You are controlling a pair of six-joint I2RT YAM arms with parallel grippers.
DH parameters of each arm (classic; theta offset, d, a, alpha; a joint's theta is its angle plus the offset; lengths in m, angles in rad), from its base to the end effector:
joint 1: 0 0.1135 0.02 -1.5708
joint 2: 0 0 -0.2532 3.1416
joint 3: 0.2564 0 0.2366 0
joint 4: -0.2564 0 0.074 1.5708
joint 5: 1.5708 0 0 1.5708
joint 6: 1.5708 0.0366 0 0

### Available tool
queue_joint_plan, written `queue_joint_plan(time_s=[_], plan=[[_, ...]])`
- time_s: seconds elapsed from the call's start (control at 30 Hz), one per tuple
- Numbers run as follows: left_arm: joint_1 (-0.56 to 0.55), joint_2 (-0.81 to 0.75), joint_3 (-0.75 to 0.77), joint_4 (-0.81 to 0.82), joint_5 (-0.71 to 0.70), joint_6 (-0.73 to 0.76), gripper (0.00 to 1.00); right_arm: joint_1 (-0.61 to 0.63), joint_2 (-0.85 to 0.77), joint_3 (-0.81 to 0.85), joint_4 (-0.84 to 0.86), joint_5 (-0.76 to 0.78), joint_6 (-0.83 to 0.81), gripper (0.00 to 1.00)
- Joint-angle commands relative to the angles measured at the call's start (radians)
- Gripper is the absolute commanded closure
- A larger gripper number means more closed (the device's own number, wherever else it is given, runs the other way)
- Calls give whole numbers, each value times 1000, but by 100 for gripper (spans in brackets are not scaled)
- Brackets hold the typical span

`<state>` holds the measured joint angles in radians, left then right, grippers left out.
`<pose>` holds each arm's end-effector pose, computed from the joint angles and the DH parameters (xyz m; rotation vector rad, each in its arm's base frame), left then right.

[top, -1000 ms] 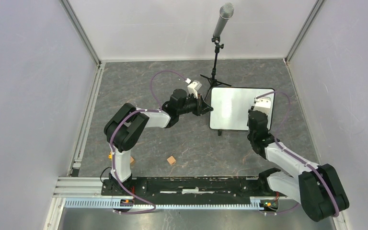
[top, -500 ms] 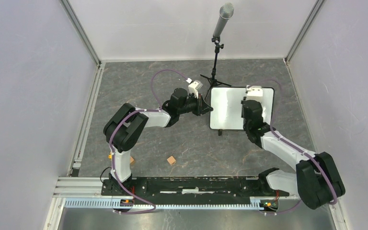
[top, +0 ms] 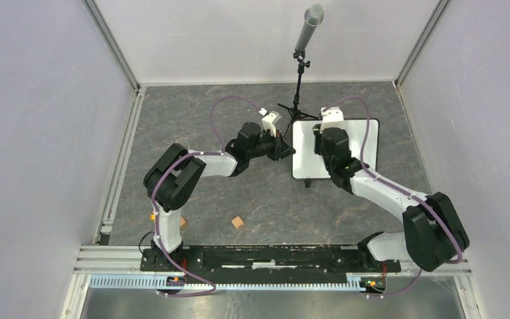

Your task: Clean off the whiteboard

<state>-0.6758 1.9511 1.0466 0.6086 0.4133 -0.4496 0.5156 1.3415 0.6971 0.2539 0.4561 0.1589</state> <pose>0.3071 -0.2651 0.1744 0.5303 1.9379 -1.1364 0.2518 0.1242 0.2299 -0.0463 1.9190 0.0049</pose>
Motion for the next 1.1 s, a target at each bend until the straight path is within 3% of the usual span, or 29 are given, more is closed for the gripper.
queue_joint_plan(time_s=[0.0,0.2,0.4,0.67,0.83,1.0,1.07], plan=[[-7,-17,7,-72,-27,74,98,-162,-29,-13,9,-17,2,81],[-7,-13,10,-77,-25,74,98,-399,-85,-48,-38,-198,15,81],[-7,-9,15,-79,-24,73,98,-574,-58,25,-151,-396,-7,81],[-7,-11,15,-79,-24,74,98,-529,-28,76,-183,-509,-39,82],[-7,-10,16,-80,-24,74,98,-397,7,153,-238,-415,-76,82],[-7,-11,14,-83,-25,76,98,-419,42,225,-304,-228,-60,82],[-7,-11,16,-82,-27,77,98,-468,51,232,-307,-237,-39,82]])
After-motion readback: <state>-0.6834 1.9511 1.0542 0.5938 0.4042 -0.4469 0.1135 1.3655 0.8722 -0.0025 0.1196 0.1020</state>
